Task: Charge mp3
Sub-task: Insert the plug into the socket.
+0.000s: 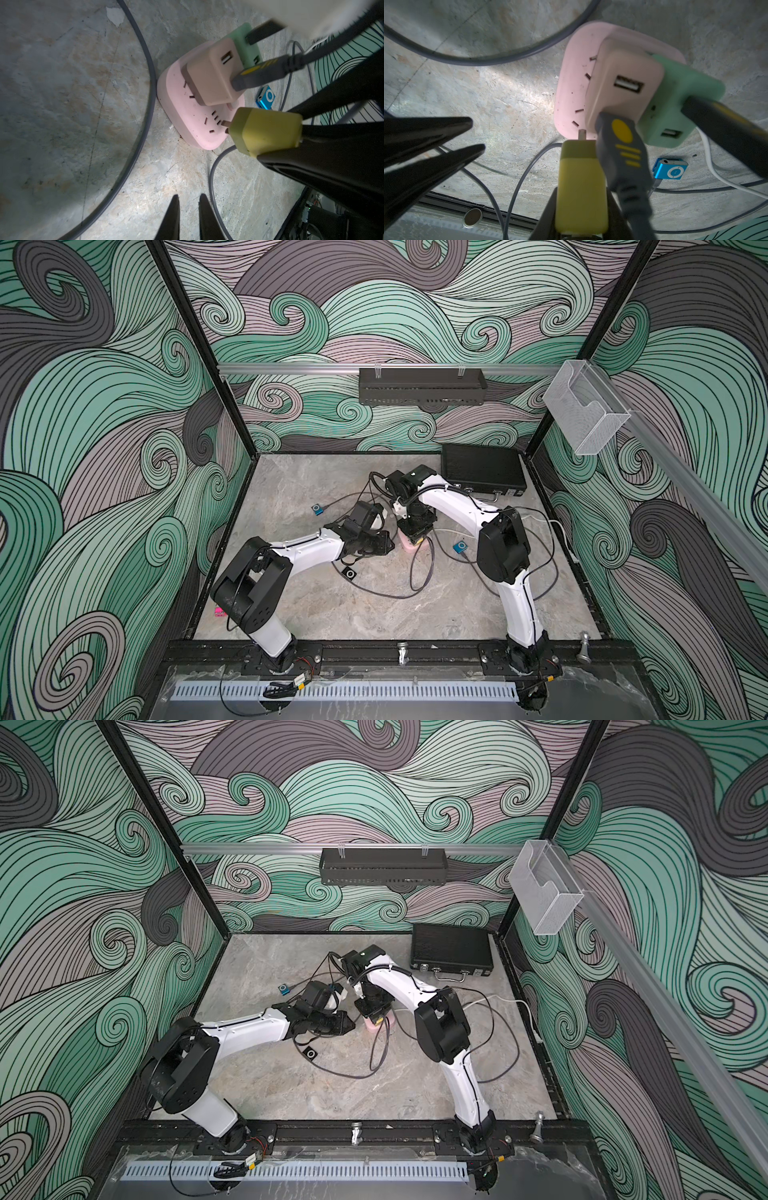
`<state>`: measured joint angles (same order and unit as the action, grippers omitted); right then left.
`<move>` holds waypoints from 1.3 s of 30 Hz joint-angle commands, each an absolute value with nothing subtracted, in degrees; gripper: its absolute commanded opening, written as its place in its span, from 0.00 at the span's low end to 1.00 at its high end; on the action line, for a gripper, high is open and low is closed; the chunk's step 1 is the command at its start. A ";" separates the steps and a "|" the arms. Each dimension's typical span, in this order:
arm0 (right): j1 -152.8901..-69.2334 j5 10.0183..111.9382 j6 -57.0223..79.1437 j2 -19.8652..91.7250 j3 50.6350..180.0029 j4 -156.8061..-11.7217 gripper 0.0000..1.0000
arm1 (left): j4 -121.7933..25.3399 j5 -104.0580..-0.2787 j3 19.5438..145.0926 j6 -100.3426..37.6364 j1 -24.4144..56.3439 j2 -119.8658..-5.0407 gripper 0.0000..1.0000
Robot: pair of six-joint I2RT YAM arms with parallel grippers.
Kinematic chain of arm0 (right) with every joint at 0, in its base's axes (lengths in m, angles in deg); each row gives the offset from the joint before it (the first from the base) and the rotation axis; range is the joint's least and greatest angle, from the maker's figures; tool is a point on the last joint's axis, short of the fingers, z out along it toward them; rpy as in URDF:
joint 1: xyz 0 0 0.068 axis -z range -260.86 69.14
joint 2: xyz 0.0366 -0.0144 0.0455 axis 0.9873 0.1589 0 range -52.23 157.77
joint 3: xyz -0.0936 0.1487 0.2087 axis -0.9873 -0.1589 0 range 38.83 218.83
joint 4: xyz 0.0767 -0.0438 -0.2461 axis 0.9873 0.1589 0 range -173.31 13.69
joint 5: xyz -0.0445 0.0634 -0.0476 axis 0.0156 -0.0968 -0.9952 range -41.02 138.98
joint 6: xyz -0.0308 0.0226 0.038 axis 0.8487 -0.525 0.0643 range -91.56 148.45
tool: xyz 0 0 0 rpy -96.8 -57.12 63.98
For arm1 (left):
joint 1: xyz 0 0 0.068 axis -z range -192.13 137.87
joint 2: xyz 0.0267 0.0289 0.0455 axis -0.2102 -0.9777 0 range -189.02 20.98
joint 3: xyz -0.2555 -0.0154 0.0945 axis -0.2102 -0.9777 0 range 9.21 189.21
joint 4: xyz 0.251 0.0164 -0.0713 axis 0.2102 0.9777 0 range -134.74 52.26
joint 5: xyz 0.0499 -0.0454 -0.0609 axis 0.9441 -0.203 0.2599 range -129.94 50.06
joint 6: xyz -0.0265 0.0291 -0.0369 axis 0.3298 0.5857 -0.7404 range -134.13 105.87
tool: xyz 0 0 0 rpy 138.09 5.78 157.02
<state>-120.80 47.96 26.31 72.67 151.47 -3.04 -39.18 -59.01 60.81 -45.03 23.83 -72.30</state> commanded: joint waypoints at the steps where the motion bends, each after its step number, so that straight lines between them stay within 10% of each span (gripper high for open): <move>1: -120.72 47.17 25.98 74.14 152.78 0.62 0.00 | -37.36 -58.36 62.77 -43.66 23.19 -73.15 0.18; 39: -119.28 48.40 22.40 80.12 156.99 3.09 0.00 | -34.34 -57.08 64.14 -44.08 23.20 -72.82 0.17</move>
<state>-119.78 47.88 23.23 77.65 155.97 0.15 -36.30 -58.09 61.92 -44.96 23.83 -72.69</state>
